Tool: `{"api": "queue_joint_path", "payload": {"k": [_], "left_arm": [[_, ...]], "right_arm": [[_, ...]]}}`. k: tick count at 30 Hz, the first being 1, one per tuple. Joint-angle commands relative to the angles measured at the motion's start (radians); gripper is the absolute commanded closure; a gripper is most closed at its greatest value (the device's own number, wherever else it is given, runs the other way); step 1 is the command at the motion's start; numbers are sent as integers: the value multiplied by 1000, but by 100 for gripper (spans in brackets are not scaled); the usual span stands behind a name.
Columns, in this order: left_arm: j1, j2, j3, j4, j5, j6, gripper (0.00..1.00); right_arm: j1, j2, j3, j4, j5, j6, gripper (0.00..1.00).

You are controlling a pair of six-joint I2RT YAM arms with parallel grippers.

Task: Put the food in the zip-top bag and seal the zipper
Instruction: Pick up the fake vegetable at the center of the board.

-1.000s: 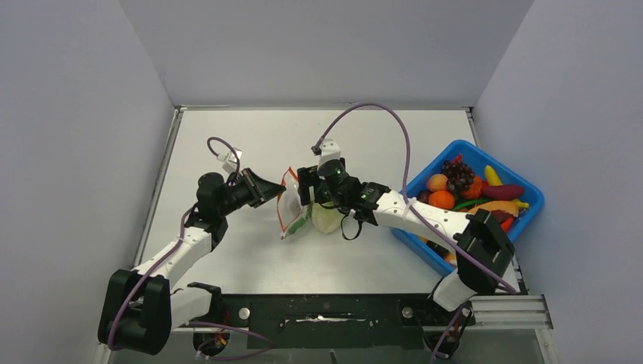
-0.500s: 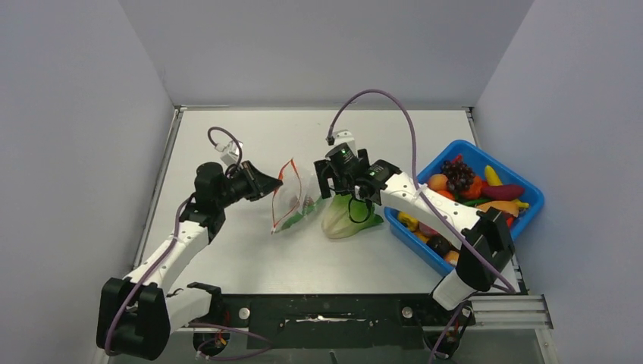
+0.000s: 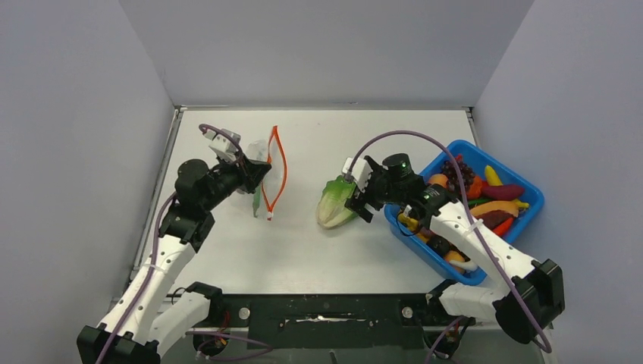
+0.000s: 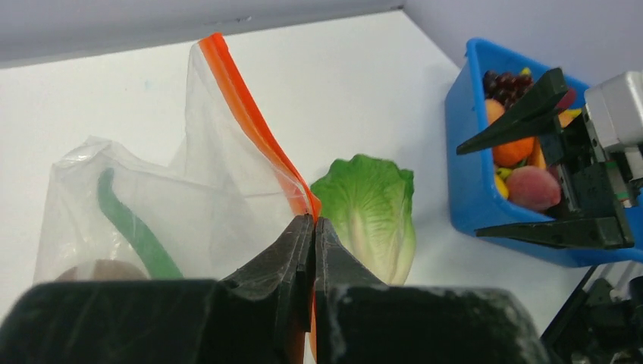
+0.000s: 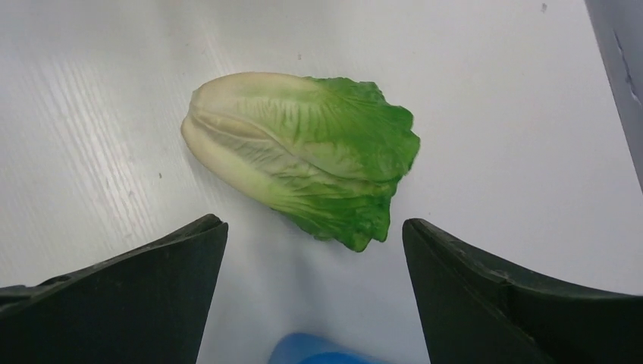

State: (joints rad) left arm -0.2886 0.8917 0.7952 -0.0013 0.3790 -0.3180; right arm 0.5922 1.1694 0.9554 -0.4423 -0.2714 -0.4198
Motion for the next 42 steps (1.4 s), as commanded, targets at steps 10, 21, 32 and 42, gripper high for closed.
{"api": "queue_joint_path", "payload": {"k": [10, 21, 32, 42], "left_arm": [[-141, 24, -153, 76, -70, 138, 100], [-137, 73, -241, 277, -1, -9, 100], [-112, 157, -159, 239, -82, 214, 100], [-112, 158, -215, 465, -2, 410, 100]], "right_arm": [[-83, 239, 52, 0, -304, -570, 11], [-74, 405, 6, 147, -342, -558, 17], [-56, 420, 111, 36, -301, -280, 91], [7, 145, 98, 118, -200, 158, 100]]}}
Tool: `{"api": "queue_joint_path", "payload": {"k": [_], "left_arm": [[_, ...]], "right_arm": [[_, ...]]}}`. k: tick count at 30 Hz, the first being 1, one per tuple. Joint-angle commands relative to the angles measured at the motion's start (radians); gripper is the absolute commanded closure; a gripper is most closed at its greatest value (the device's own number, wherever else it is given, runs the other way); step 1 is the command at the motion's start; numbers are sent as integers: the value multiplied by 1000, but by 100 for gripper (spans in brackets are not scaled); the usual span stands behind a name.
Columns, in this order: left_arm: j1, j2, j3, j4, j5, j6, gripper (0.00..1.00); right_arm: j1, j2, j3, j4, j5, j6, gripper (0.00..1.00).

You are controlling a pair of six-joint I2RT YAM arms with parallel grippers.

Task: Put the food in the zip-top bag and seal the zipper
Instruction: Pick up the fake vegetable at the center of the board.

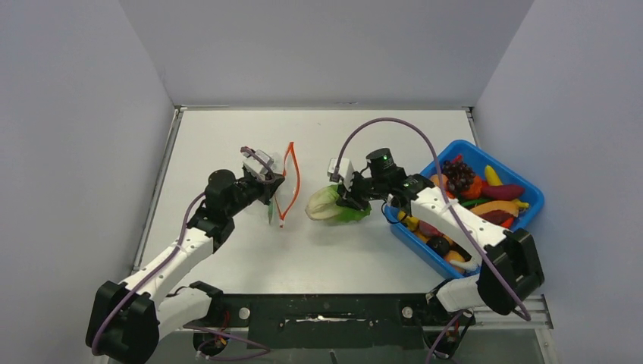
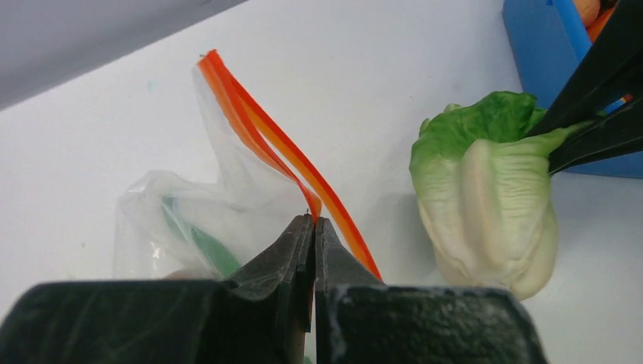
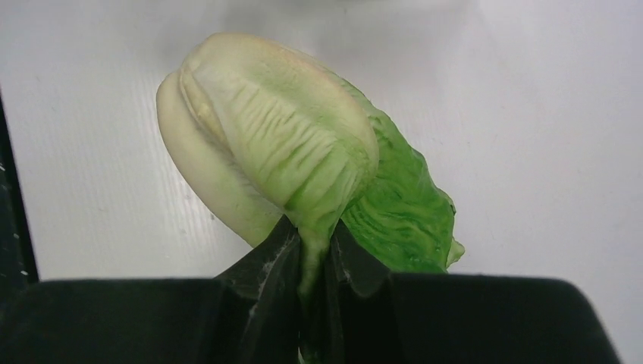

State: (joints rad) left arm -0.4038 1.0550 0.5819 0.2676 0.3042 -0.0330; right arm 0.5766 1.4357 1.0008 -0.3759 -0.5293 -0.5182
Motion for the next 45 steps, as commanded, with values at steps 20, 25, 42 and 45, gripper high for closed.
{"api": "queue_joint_path", "payload": {"k": [20, 25, 42, 45], "left_arm": [[-79, 60, -61, 209, 209, 300, 100], [-108, 32, -65, 200, 140, 302, 100], [-113, -14, -131, 420, 24, 305, 100], [-113, 33, -140, 471, 59, 290, 100]], "right_arm": [[48, -19, 300, -237, 176, 1173, 100], [75, 48, 216, -92, 117, 1318, 100], [114, 110, 207, -196, 244, 1330, 100], [112, 82, 203, -172, 229, 1362, 100]]}}
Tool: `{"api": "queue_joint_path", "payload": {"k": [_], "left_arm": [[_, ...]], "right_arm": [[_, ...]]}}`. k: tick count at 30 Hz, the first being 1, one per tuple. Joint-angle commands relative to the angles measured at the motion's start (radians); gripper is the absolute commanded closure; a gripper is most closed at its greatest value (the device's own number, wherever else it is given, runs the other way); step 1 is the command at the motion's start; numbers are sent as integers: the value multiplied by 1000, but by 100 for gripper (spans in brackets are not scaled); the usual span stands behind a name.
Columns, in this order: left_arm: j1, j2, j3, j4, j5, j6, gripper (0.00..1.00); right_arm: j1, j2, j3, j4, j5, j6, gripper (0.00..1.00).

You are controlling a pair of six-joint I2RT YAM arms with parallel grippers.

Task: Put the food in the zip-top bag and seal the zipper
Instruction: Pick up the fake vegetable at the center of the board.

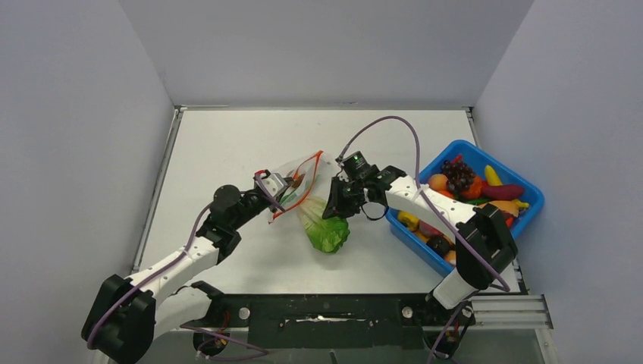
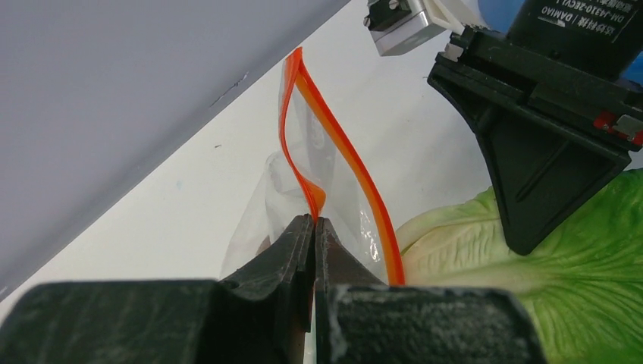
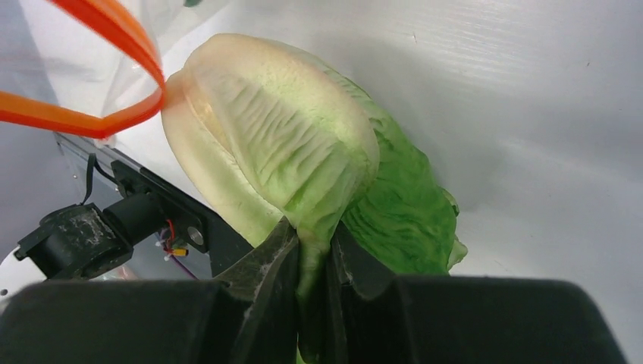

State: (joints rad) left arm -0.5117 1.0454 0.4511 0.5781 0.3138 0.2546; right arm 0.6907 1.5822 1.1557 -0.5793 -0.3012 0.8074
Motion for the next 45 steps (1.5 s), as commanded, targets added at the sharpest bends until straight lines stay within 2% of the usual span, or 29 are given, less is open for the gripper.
{"api": "queue_joint_path", "payload": {"k": [1, 4, 11, 16, 28, 32, 35, 37, 41, 45], "left_arm": [[-4, 58, -9, 170, 52, -10, 100], [-24, 88, -20, 219, 26, -60, 100], [-155, 165, -73, 342, -104, -98, 100], [-205, 173, -137, 431, -150, -146, 100], [-252, 160, -219, 532, -236, -195, 100], [-252, 148, -228, 559, -271, -194, 100], [-252, 122, -216, 537, -307, -193, 100], [-252, 105, -184, 447, -332, -168, 100], [-250, 75, -153, 398, -364, -117, 100], [-253, 79, -90, 288, -317, -38, 100]], "right_arm": [[-1, -76, 42, 44, -24, 53, 100], [15, -125, 6, 85, -102, 91, 100], [35, -229, -54, -16, -76, 84, 100], [23, -301, -80, -70, 0, 75, 100], [45, -237, -30, -10, 108, 343, 100], [56, -160, 7, -17, 103, 331, 100], [57, -92, 41, -44, 168, 299, 100], [48, -55, 61, -94, 222, 298, 100], [42, -31, 64, -114, 246, 324, 100], [46, -30, 104, -176, 307, 339, 100]]}}
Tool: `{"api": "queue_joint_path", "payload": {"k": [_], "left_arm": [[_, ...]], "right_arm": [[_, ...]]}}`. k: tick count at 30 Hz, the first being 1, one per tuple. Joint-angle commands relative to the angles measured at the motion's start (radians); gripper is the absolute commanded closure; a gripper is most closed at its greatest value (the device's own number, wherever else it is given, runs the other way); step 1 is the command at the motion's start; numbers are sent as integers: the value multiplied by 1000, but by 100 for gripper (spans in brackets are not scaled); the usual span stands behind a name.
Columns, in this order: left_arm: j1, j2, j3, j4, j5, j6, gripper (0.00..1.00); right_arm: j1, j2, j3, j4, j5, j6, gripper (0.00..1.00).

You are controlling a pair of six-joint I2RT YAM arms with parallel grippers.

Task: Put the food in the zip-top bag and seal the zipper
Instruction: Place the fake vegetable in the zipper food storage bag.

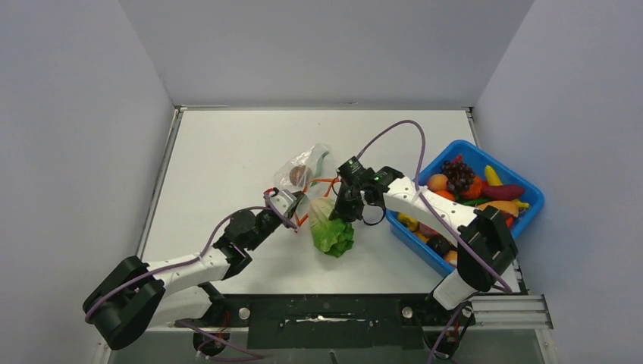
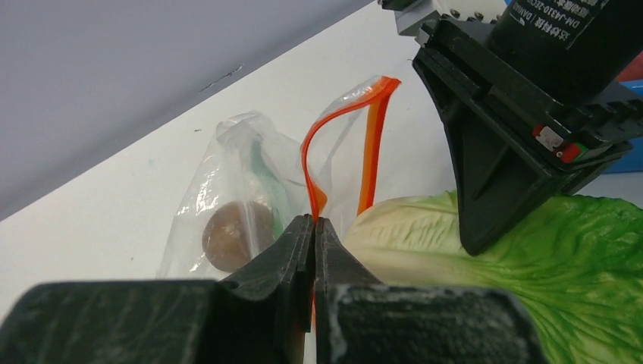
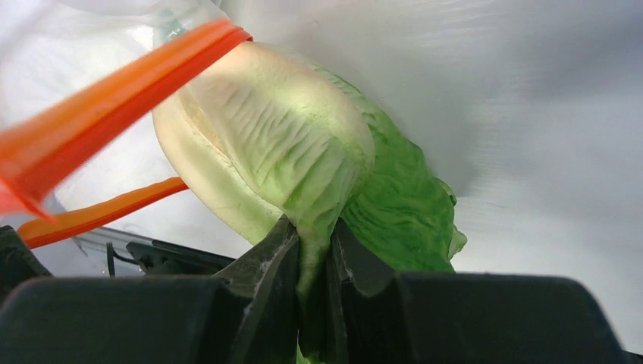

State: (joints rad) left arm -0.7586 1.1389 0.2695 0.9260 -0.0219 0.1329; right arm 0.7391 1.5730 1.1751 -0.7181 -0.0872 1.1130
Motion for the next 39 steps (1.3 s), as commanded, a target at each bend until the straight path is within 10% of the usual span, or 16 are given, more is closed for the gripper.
{"api": "queue_joint_path", "payload": {"k": [1, 10, 39], "left_arm": [[-7, -8, 98, -63, 29, 97, 100], [-7, 44, 67, 24, 99, 108, 100], [8, -171, 27, -144, 246, 7, 100]], "right_arm": [[-2, -22, 94, -48, 95, 35, 100], [14, -97, 27, 304, -194, -6, 100], [-28, -134, -158, 735, -238, 63, 100]]}}
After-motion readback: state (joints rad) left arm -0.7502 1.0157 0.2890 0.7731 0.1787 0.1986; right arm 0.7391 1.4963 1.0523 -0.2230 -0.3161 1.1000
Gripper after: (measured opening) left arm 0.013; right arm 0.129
